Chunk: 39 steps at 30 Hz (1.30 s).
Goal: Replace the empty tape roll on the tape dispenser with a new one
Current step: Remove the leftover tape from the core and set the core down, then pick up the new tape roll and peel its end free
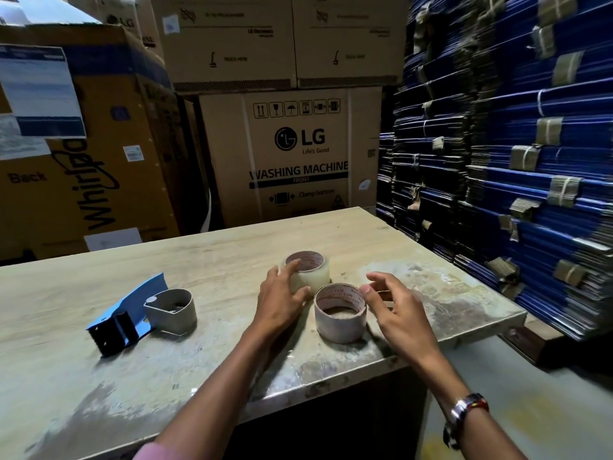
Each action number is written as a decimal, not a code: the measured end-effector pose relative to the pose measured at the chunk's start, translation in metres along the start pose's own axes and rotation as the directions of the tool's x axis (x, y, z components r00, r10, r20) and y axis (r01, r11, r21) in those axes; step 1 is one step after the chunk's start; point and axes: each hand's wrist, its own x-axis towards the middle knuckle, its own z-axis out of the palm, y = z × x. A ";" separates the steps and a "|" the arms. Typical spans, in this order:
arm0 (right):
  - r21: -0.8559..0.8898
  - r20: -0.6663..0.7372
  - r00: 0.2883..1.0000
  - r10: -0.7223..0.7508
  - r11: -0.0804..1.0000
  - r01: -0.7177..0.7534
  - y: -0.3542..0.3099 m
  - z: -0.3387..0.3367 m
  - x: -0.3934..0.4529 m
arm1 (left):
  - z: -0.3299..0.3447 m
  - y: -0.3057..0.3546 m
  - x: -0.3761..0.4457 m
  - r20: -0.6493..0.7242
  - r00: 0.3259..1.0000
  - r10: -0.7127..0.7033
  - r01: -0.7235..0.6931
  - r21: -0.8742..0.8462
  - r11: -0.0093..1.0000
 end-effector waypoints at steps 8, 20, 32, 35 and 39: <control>-0.035 -0.012 0.999 -0.034 0.999 0.033 0.000 0.002 0.000 | -0.004 -0.003 -0.002 -0.095 0.995 -0.005 -0.004 -0.092 0.996; -0.162 0.048 0.962 -0.270 0.948 0.274 -0.067 0.008 -0.010 | -0.081 -0.025 -0.075 -0.102 0.995 0.007 -0.046 -0.391 0.919; 0.300 0.571 0.815 -0.100 0.949 -0.094 -0.104 0.101 -0.046 | -0.148 -0.060 -0.143 0.086 0.989 0.119 -0.048 -0.572 0.819; 0.336 0.549 0.833 -0.075 0.932 -0.138 -0.106 0.116 -0.050 | -0.156 -0.068 -0.147 0.094 0.993 0.076 -0.001 -0.623 0.782; 0.362 0.406 0.914 -0.015 0.921 -0.146 -0.109 0.136 -0.057 | -0.151 -0.065 -0.144 -0.154 0.988 -0.013 -0.054 -0.428 0.902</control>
